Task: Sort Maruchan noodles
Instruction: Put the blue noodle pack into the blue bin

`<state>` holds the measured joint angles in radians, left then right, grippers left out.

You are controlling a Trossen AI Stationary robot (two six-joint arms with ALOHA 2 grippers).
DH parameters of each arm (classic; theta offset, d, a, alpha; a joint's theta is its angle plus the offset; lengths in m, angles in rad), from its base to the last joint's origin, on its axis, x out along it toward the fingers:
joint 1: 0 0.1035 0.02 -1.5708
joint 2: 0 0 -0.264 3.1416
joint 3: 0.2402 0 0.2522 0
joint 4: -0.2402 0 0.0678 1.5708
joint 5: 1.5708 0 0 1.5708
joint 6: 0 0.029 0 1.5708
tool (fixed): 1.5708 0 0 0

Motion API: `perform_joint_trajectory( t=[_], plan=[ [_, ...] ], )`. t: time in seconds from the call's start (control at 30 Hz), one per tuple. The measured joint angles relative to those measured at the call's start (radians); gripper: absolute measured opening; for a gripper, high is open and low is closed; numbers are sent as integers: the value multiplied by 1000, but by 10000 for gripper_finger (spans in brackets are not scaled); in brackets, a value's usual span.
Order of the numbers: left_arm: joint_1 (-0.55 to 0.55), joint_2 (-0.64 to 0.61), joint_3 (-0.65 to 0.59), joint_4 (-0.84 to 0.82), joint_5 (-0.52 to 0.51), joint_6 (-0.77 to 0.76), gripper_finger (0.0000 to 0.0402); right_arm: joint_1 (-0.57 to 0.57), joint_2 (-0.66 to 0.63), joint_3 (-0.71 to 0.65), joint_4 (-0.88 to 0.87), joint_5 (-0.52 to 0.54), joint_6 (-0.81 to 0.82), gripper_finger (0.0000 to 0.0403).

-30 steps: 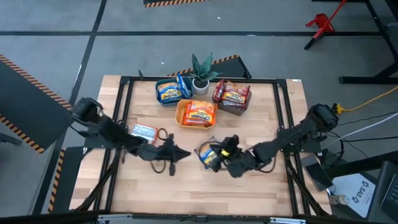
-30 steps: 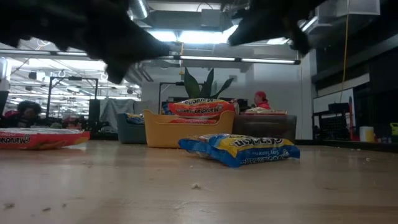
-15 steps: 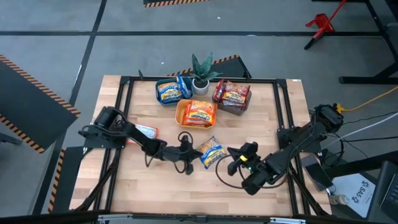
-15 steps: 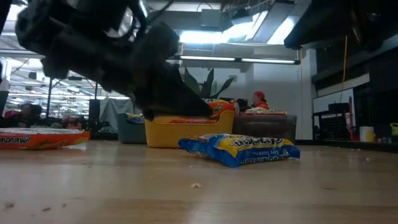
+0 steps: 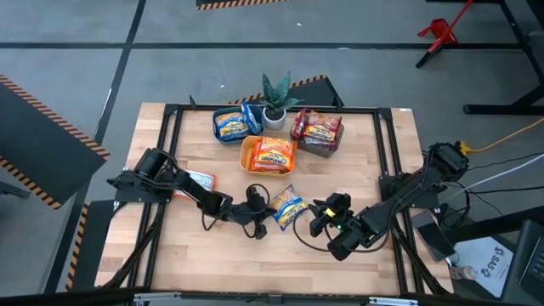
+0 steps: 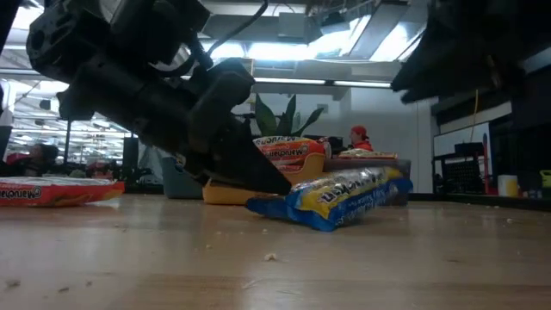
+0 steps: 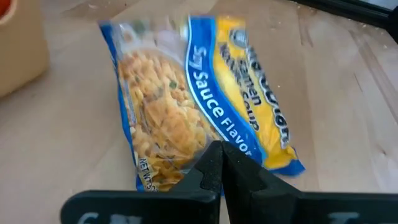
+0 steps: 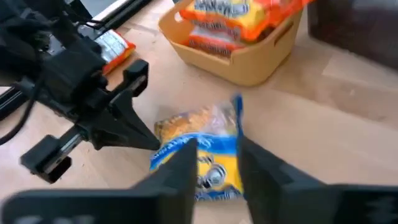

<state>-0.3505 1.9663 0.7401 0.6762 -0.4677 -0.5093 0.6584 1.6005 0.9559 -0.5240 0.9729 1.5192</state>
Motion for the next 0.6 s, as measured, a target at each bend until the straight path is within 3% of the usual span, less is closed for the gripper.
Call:
perform_joint_trajectory(
  t=[0.17, 0.3, 0.43, 0.6],
  plan=[
    [-8, 4, -2, -63, 21, -13, 0, -62, 1, -84, 144, -40, -6, 202],
    [-7, 5, -4, -71, 20, -13, 0, -112, 1, -131, 248, -45, -69, 258],
    [-6, 5, -4, -69, 20, -13, 0, -133, 1, -134, 385, -56, -299, 281],
    [-6, 5, -4, -66, 19, -13, 0, -129, 4, -133, 550, -150, -576, 276]
  ],
)
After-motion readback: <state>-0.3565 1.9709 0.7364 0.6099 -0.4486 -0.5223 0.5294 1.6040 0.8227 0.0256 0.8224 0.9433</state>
